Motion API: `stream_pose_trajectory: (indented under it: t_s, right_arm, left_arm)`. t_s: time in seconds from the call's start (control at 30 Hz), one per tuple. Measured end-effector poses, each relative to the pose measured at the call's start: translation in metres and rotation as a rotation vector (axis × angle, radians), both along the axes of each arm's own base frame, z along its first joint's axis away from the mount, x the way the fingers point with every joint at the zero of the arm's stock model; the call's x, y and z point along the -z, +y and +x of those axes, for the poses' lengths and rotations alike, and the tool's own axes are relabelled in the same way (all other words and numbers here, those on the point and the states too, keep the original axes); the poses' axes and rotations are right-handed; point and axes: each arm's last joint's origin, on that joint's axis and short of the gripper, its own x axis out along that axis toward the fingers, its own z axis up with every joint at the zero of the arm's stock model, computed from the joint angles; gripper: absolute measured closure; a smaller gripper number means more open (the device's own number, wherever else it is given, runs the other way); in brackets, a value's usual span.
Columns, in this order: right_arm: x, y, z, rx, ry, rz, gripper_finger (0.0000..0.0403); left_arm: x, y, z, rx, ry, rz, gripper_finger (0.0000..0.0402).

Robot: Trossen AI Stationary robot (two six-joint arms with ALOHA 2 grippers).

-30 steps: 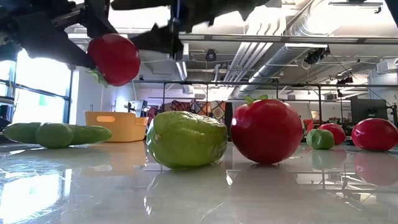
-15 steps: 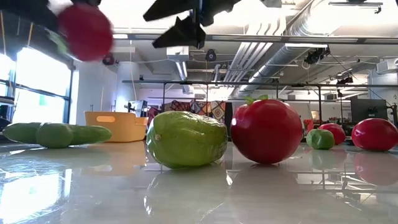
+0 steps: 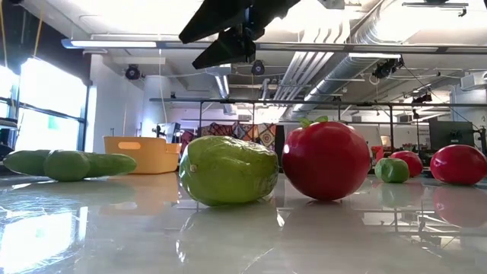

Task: Sort produce into baskets
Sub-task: Put the red tomato into the gray bin

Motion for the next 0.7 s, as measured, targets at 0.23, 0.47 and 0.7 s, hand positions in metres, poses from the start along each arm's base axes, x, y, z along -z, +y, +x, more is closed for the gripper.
stream_pose_trajectory:
  t_s: [0.23, 0.47, 0.7]
  right_arm:
    - [0.0, 0.0, 0.0, 0.003, -0.001, 0.003, 0.008]
    - [0.0, 0.0, 0.0, 0.003, 0.0, 0.003, 0.008]
    - [0.0, 0.0, 0.0, 0.003, 0.0, 0.003, 0.008]
  left_arm:
    - [0.038, -0.01, -0.005, -0.108, 0.025, -0.066, 0.0151]
    - [0.069, -0.006, 0.003, -0.261, 0.029, -0.139, 0.0151]
    - [0.081, 0.001, 0.007, -0.393, 0.039, -0.168, 0.0152]
